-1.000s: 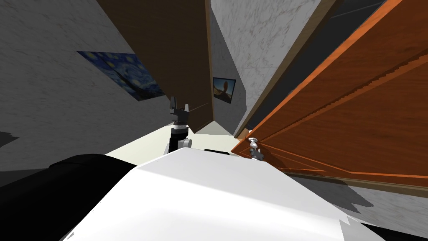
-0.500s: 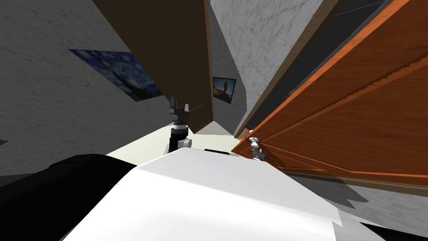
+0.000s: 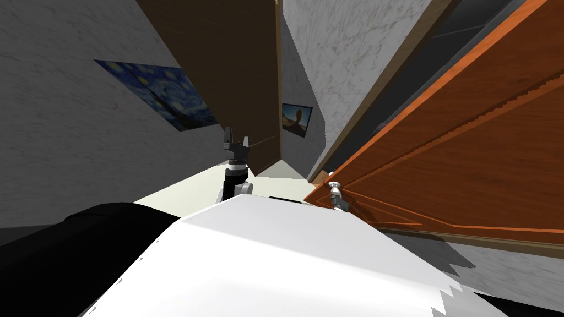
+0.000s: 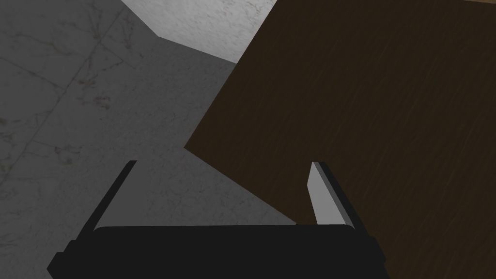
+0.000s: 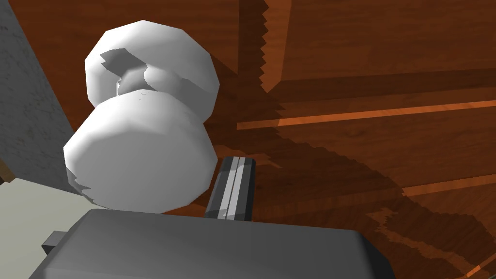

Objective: Pull the door open

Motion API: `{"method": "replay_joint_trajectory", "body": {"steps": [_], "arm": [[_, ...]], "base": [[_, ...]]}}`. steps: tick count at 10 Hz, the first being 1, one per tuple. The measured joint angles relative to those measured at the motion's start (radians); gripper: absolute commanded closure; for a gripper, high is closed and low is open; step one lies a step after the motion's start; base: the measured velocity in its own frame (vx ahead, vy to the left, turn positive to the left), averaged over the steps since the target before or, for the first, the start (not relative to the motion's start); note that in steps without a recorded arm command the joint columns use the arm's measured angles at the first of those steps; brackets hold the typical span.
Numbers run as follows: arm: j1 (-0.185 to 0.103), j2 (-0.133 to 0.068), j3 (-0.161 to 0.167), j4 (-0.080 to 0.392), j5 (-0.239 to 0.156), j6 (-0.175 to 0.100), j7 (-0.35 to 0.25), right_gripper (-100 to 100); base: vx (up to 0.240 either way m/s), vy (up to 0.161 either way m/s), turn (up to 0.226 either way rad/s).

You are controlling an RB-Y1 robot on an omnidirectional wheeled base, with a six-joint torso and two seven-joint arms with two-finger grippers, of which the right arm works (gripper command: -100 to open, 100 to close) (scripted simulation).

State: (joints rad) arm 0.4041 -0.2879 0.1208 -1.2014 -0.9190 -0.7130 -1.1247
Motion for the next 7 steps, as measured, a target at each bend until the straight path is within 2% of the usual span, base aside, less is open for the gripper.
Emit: {"method": "replay_joint_trajectory", "body": {"steps": [1, 3, 5, 6, 7], "arm": [[0.000, 0.000, 0.000, 0.000, 0.000, 0.000, 0.000, -100], [-0.010, -0.011, 0.013, 0.020, 0.016, -0.032, -0.022, -100], [-0.017, -0.012, 0.033, 0.037, 0.034, -0.065, -0.042, -100], [-0.017, -0.009, 0.042, 0.042, 0.040, -0.076, -0.046, -100], [-0.005, -0.006, 0.044, 0.023, 0.041, -0.072, -0.038, -100]], "base": [[-0.097, -0.025, 0.120], [-0.210, -0.066, 0.128], [-0.172, -0.038, 0.087], [-0.118, 0.022, 0.062], [-0.101, 0.009, 0.061]]}}
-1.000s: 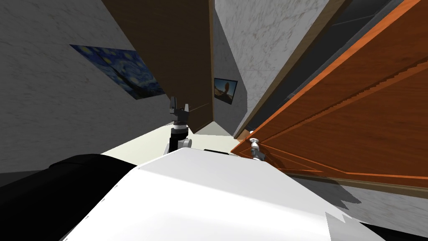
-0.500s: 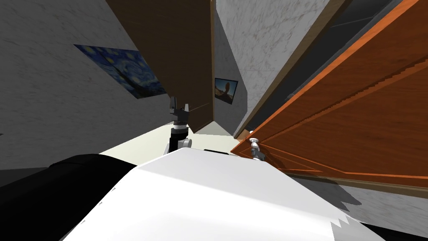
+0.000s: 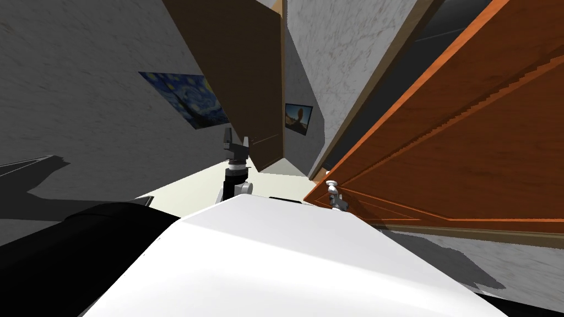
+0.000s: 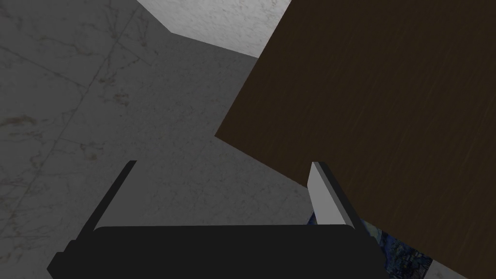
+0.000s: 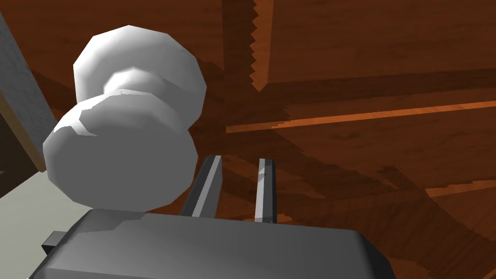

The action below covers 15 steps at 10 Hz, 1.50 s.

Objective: Pull the door open

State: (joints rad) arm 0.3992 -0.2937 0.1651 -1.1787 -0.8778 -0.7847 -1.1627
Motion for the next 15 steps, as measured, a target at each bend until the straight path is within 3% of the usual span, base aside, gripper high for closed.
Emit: {"method": "replay_joint_trajectory", "body": {"steps": [1, 4, 5, 9, 10, 12, 15], "arm": [[0.002, 0.002, 0.009, 0.000, 0.007, -0.007, -0.001, -100], [-0.032, -0.003, 0.032, 0.061, 0.029, -0.060, -0.041, -100], [-0.031, 0.000, 0.039, 0.058, 0.035, -0.069, -0.042, -100], [-0.018, -0.002, 0.055, 0.042, 0.047, -0.084, -0.048, -100], [-0.035, -0.005, 0.061, 0.071, 0.054, -0.099, -0.060, -100], [-0.036, -0.006, 0.070, 0.079, 0.062, -0.119, -0.073, -100], [-0.031, -0.010, 0.077, 0.072, 0.066, -0.120, -0.077, -100]], "base": [[-0.095, -0.013, 0.070], [-0.091, -0.031, 0.064], [-0.095, -0.036, 0.097], [-0.067, -0.011, 0.028], [-0.095, -0.024, 0.100], [-0.075, -0.009, 0.031], [-0.036, -0.017, -0.002]]}}
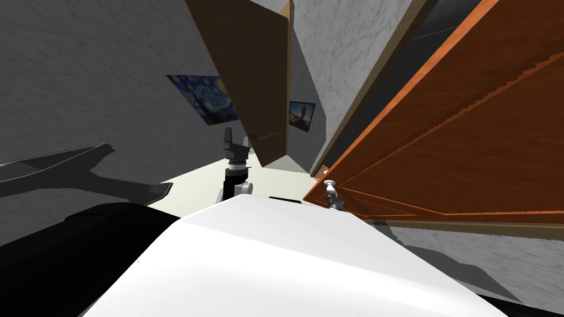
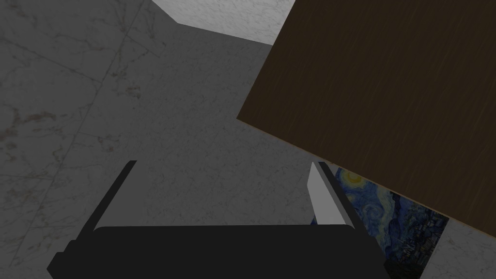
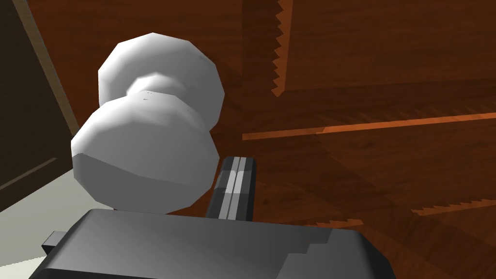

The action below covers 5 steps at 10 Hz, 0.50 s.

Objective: Pull the door open

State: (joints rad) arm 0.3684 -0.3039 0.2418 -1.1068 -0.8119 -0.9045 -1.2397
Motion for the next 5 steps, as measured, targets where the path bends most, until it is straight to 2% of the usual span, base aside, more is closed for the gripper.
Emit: {"method": "replay_joint_trajectory", "body": {"steps": [1, 3, 5], "arm": [[0.003, -0.003, -0.004, 0.007, -0.003, 0.000, -0.001, -100], [0.018, -0.024, -0.020, -0.007, -0.026, 0.032, -0.005, -100], [0.026, -0.037, -0.026, -0.022, -0.038, 0.051, -0.011, -100]], "base": [[0.029, 0.010, -0.066], [0.045, 0.055, -0.031], [0.035, 0.040, 0.002]]}}
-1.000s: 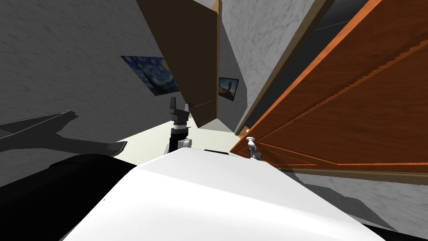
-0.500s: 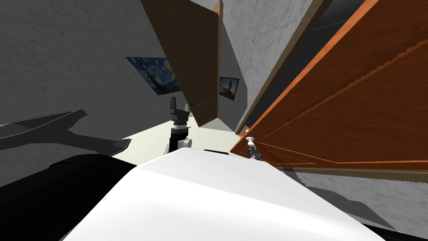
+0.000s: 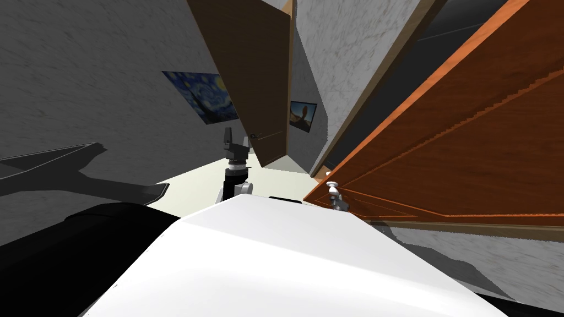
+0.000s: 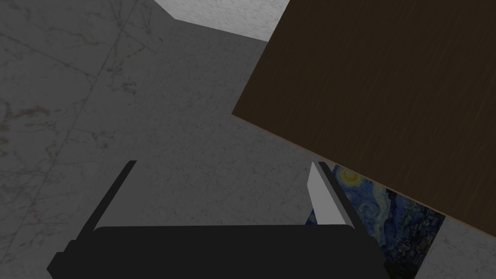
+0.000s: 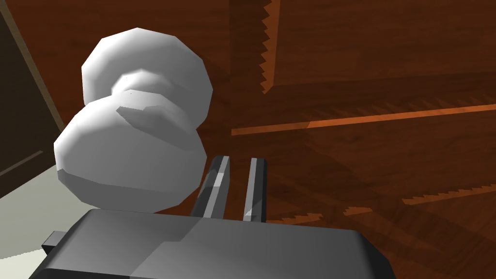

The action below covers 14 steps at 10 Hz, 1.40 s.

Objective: Pull the door open

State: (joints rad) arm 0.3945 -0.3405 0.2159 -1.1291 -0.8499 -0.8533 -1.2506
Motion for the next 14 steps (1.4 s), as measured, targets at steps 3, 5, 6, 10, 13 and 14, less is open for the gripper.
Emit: {"method": "replay_joint_trajectory", "body": {"steps": [3, 5, 6, 10, 13, 14], "arm": [[0.009, -0.008, -0.008, -0.018, -0.014, 0.023, 0.003, 100], [0.011, -0.008, -0.009, -0.013, -0.015, 0.024, 0.002, 100], [0.011, -0.008, -0.009, -0.013, -0.015, 0.024, 0.002, 100], [0.010, -0.015, -0.005, -0.011, -0.009, 0.016, -0.004, -100], [0.006, -0.021, 0.020, -0.007, 0.014, -0.008, -0.020, -100], [0.003, -0.023, 0.028, 0.002, 0.020, -0.014, -0.027, -100]], "base": [[0.023, 0.009, -0.017], [-0.007, -0.009, 0.006], [0.000, 0.000, 0.000], [-0.080, -0.022, 0.063], [-0.187, -0.028, 0.076], [-0.176, -0.049, 0.099]]}}
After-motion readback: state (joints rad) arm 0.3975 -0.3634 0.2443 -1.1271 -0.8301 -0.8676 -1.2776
